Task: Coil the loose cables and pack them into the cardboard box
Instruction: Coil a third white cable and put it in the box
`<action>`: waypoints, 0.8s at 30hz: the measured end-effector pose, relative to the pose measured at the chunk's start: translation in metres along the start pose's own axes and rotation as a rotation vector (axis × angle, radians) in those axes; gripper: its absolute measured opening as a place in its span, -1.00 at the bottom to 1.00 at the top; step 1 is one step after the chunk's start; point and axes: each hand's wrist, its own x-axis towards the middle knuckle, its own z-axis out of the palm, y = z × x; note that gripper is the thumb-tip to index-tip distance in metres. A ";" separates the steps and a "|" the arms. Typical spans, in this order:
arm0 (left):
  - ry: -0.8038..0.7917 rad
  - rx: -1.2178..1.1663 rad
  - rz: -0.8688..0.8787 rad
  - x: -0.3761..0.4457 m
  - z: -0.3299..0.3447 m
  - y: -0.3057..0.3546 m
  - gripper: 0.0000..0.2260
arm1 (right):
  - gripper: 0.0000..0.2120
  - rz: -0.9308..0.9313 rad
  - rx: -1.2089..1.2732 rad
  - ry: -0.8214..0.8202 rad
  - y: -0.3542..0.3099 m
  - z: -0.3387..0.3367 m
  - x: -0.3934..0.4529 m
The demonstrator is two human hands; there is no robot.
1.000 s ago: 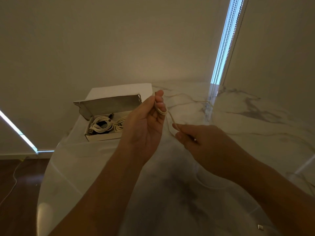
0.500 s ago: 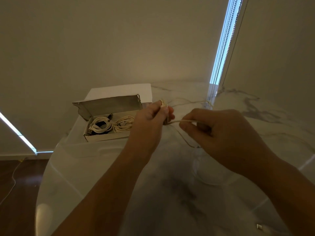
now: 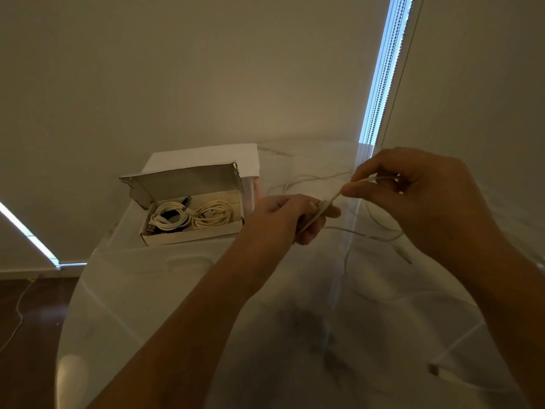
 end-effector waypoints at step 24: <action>-0.172 -0.931 0.070 0.007 -0.022 0.003 -0.69 | -0.63 0.147 -0.006 -0.378 0.002 0.030 -0.006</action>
